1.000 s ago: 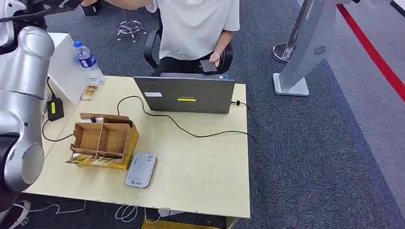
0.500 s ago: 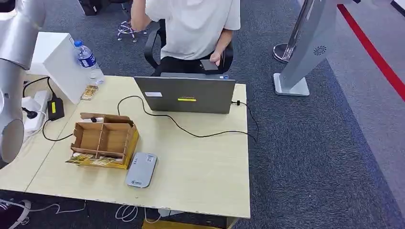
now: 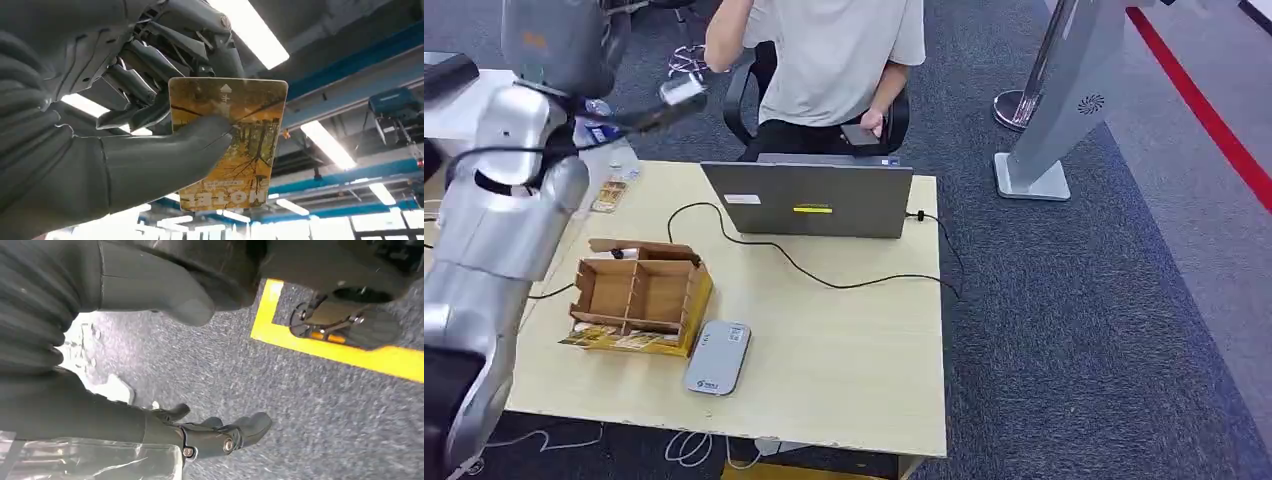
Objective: Pass the card to the sensor for recognition and then transmit it.
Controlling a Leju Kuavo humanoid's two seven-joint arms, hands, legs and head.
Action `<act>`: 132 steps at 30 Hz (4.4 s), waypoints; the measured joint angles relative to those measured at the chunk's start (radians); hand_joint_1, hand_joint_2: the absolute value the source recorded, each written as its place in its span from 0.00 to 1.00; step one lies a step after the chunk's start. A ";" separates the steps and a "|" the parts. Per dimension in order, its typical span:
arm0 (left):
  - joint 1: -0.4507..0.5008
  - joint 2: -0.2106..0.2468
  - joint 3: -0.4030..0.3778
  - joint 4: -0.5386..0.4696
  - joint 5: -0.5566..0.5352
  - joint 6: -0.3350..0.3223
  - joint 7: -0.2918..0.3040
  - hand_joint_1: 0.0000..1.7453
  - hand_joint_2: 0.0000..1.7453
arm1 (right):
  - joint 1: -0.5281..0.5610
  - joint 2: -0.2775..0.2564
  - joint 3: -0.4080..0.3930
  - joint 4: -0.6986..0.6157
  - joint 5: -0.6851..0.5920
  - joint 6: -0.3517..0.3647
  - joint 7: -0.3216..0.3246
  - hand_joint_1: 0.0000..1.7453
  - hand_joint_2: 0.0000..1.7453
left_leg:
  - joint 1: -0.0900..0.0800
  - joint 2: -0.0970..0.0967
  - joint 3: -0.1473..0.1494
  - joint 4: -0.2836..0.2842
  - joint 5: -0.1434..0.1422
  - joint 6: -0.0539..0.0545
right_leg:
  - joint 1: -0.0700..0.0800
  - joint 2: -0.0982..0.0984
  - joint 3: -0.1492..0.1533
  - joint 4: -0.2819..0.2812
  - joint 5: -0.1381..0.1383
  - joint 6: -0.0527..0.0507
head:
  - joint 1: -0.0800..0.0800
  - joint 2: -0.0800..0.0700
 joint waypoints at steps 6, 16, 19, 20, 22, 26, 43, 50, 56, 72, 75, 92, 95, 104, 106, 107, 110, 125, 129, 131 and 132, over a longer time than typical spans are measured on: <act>0.459 0.130 0.006 -0.334 -0.079 0.178 0.000 1.00 1.00 | 0.026 0.000 -0.021 0.006 -0.036 -0.024 -0.021 0.00 1.00 | -0.001 0.001 -0.002 -0.001 -0.003 0.000 | 0.000 0.001 -0.002 0.000 -0.004 0.001 | 0.000 0.000; 0.728 0.293 0.016 -0.558 -0.006 -0.016 -0.097 1.00 1.00 | 0.045 0.000 -0.038 0.014 -0.061 -0.029 -0.041 0.00 1.00 | -0.001 -0.003 -0.003 -0.001 -0.002 0.001 | 0.000 -0.004 -0.003 -0.001 -0.004 0.002 | 0.001 0.000; 0.734 0.313 0.016 -0.557 0.044 -0.140 -0.124 1.00 1.00 | 0.046 0.000 -0.039 0.014 -0.068 -0.028 -0.041 0.00 1.00 | 0.000 -0.003 -0.003 -0.001 -0.001 0.001 | 0.000 -0.004 -0.003 -0.001 -0.003 0.002 | 0.001 0.000; 0.731 0.320 0.015 -0.556 0.068 -0.191 -0.131 1.00 1.00 | 0.046 0.000 -0.039 0.015 -0.069 -0.027 -0.041 0.00 1.00 | 0.000 -0.003 -0.003 -0.001 -0.001 0.001 | 0.000 -0.004 -0.003 -0.001 -0.002 0.003 | 0.001 0.000; 0.724 0.339 0.009 -0.549 0.115 -0.273 -0.145 1.00 1.00 | 0.046 0.000 -0.039 0.015 -0.071 -0.027 -0.041 0.00 1.00 | 0.000 -0.003 -0.003 -0.001 0.000 0.001 | 0.000 -0.004 -0.003 -0.001 -0.002 0.002 | 0.001 0.000; 0.686 0.347 -0.011 -0.515 0.119 -0.321 -0.156 1.00 1.00 | 0.046 0.000 -0.039 0.016 -0.071 -0.020 -0.038 0.00 1.00 | -0.001 -0.004 -0.004 -0.001 0.000 0.001 | 0.000 -0.004 -0.003 -0.001 -0.002 0.002 | 0.001 0.000; 0.557 0.226 -0.243 -0.360 0.071 -0.258 -0.186 1.00 1.00 | 0.036 0.003 -0.024 0.016 -0.074 -0.011 -0.031 0.00 1.00 | -0.001 -0.003 -0.004 0.000 0.000 0.001 | 0.000 -0.004 -0.003 -0.001 -0.002 0.003 | 0.001 0.000; 0.553 0.213 -0.302 -0.357 0.074 -0.253 -0.197 1.00 1.00 | 0.034 0.003 -0.019 0.016 -0.074 -0.011 -0.031 0.00 1.00 | -0.001 -0.004 -0.004 0.000 0.000 0.001 | 0.000 -0.004 -0.003 -0.001 -0.002 0.002 | 0.001 0.000; 0.551 0.212 -0.320 -0.356 0.078 -0.255 -0.199 1.00 1.00 | 0.033 0.003 -0.018 0.016 -0.077 -0.011 -0.031 0.00 1.00 | -0.001 -0.004 -0.004 0.000 0.000 0.001 | 0.000 -0.004 -0.003 -0.001 -0.002 0.002 | 0.001 0.000; 0.492 0.377 -0.413 -0.364 0.174 -0.487 -0.118 1.00 1.00 | 0.036 0.003 -0.006 0.019 -0.102 -0.010 -0.031 0.00 1.00 | 0.000 -0.003 -0.004 0.000 0.000 0.001 | 0.000 -0.004 -0.003 -0.001 -0.002 0.002 | 0.001 0.000; 0.469 0.408 -0.448 -0.369 0.232 -0.540 -0.133 1.00 1.00 | 0.036 0.003 -0.003 0.019 -0.106 -0.009 -0.029 0.00 1.00 | 0.000 -0.003 -0.004 0.000 0.000 0.001 | 0.000 -0.004 -0.003 -0.001 -0.002 0.002 | 0.001 0.000; 0.394 0.394 -0.570 -0.376 0.284 -0.426 -0.199 1.00 1.00 | 0.014 0.003 0.034 0.019 -0.101 0.006 -0.010 0.00 1.00 | -0.001 -0.004 -0.004 0.000 0.000 0.002 | 0.000 -0.004 -0.003 -0.001 -0.001 0.002 | 0.002 0.000; 0.397 0.372 -0.577 -0.365 0.267 -0.409 -0.190 1.00 1.00 | 0.007 0.004 0.042 0.019 -0.101 0.008 -0.006 0.00 1.00 | -0.001 -0.004 -0.004 0.000 0.000 0.002 | 0.000 -0.004 -0.003 -0.001 -0.001 0.002 | 0.002 0.000; 0.389 0.361 -0.600 -0.331 0.278 -0.485 -0.188 1.00 1.00 | 0.000 0.004 0.054 0.019 -0.098 0.014 0.004 0.00 1.00 | 0.000 -0.004 -0.004 0.000 0.000 0.002 | 0.000 -0.004 -0.003 -0.001 -0.001 0.002 | 0.001 0.000; 0.385 0.356 -0.611 -0.316 0.277 -0.493 -0.188 1.00 1.00 | -0.002 0.005 0.058 0.019 -0.098 0.015 0.007 0.00 1.00 | 0.000 -0.004 -0.004 0.000 0.000 0.002 | 0.000 -0.004 -0.003 -0.001 -0.001 0.002 | 0.001 0.000; 0.383 0.355 -0.616 -0.308 0.276 -0.498 -0.185 1.00 1.00 | -0.003 0.005 0.059 0.019 -0.098 0.015 0.008 0.00 1.00 | -0.001 -0.004 -0.004 0.000 0.000 0.002 | 0.000 -0.004 -0.003 -0.001 -0.001 0.002 | 0.001 0.000; 0.379 0.348 -0.626 -0.286 0.275 -0.508 -0.182 1.00 1.00 | -0.006 0.005 0.067 0.019 -0.098 0.015 0.012 0.00 1.00 | -0.001 -0.004 -0.004 0.000 0.000 0.002 | 0.000 -0.004 -0.003 -0.001 -0.001 0.002 | 0.001 0.000; 0.309 0.095 -0.406 -0.356 0.060 0.122 -0.071 1.00 1.00 | -0.011 0.005 0.102 0.020 -0.074 0.021 0.002 0.00 1.00 | -0.001 -0.004 -0.006 0.004 0.001 0.003 | 0.000 -0.004 -0.003 -0.001 0.002 0.005 | 0.004 0.000; 0.206 0.034 -0.277 -0.347 0.000 0.138 -0.074 1.00 1.00 | -0.028 0.006 0.134 0.020 -0.045 0.038 0.025 0.00 1.00 | 0.000 -0.005 -0.006 0.004 0.003 0.004 | 0.000 -0.005 -0.004 -0.001 0.003 0.005 | 0.003 0.000; 0.107 0.002 -0.221 -0.268 -0.091 0.125 -0.052 1.00 1.00 | -0.039 0.008 0.153 0.020 -0.032 0.051 0.035 0.00 1.00 | 0.001 -0.005 -0.007 0.004 0.005 0.004 | 0.001 -0.005 -0.004 -0.001 0.005 0.005 | 0.003 0.000; 0.046 -0.011 -0.195 -0.200 -0.135 0.125 -0.045 1.00 1.00 | -0.047 0.008 0.161 0.020 -0.025 0.059 0.040 0.00 1.00 | 0.001 -0.004 -0.007 0.004 0.006 0.002 | 0.001 -0.005 -0.005 -0.001 0.006 0.004 | 0.003 0.000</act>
